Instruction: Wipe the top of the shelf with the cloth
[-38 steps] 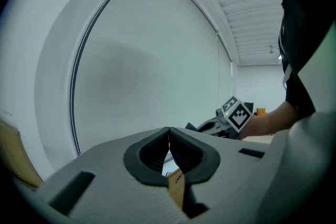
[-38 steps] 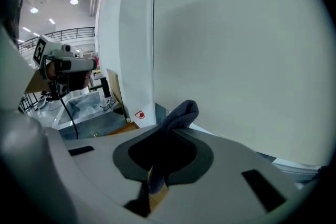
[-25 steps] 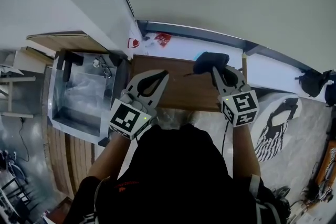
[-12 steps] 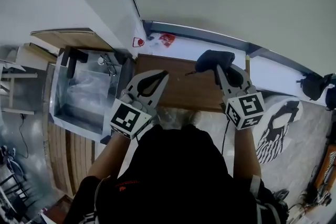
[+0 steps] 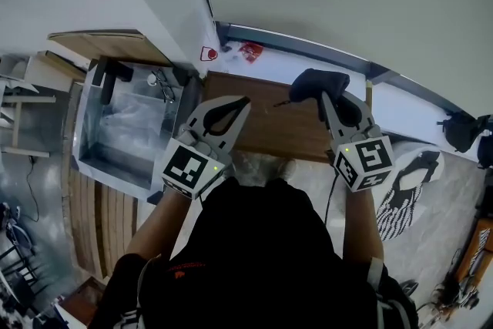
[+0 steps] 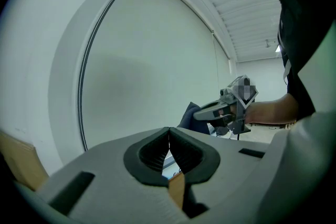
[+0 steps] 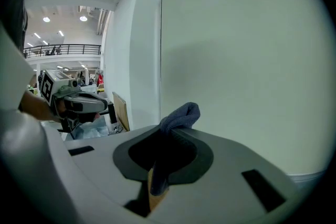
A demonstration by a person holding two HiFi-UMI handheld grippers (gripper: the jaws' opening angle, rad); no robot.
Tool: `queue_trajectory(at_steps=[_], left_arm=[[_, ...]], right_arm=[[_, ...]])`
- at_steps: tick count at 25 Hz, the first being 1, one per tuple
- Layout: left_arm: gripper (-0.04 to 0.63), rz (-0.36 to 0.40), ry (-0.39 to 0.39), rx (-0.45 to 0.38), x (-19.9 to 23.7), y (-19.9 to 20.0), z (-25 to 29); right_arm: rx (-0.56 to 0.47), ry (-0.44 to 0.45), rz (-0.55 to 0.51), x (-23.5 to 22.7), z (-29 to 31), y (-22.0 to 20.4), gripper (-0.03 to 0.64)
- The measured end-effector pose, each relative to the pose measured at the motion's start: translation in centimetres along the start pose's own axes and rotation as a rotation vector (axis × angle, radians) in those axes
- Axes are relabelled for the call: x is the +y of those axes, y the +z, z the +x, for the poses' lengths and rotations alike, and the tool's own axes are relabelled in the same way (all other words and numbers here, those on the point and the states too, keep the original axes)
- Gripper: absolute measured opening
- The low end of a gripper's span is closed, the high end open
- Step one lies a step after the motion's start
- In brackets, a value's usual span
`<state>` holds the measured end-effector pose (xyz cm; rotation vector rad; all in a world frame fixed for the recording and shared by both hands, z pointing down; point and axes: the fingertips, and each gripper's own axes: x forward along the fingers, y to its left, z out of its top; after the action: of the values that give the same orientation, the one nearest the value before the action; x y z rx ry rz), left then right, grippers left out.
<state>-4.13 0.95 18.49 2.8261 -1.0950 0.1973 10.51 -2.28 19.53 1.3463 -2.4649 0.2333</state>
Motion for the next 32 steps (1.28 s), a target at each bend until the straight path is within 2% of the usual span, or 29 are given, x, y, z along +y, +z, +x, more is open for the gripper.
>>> queue_trajectory(at_steps=[9,12,14,20,28,32], left_arm=[[0.020,0.028,-0.014,-0.007,0.0,0.2,0.0],[0.020,0.013,-0.010,-0.001,0.0,0.1,0.0],[0.020,0.035,-0.016,-0.006,0.0,0.0,0.0],[0.020,-0.014,-0.004,0.008,-0.1,0.1,0.3],[0.020,-0.020,-0.006,0.010,-0.1,0.0,0.8],[0.020,0.015,-0.020,0.000,-0.3,0.0,1.3]], right_arm=[[0.020,0.017,-0.011,0.6,0.3,-0.4,0.026],[0.025,0.022,-0.013,0.7,0.5,-0.6,0.026],[0.027,0.024,-0.013,0.7,0.5,-0.6,0.026],[0.040,0.026,-0.027,0.7,0.7,-1.1,0.026],[0.055,0.020,-0.031,0.2,0.8,-1.7,0.026],[0.056,0.016,-0.030,-0.2,0.7,-1.8,0.026]])
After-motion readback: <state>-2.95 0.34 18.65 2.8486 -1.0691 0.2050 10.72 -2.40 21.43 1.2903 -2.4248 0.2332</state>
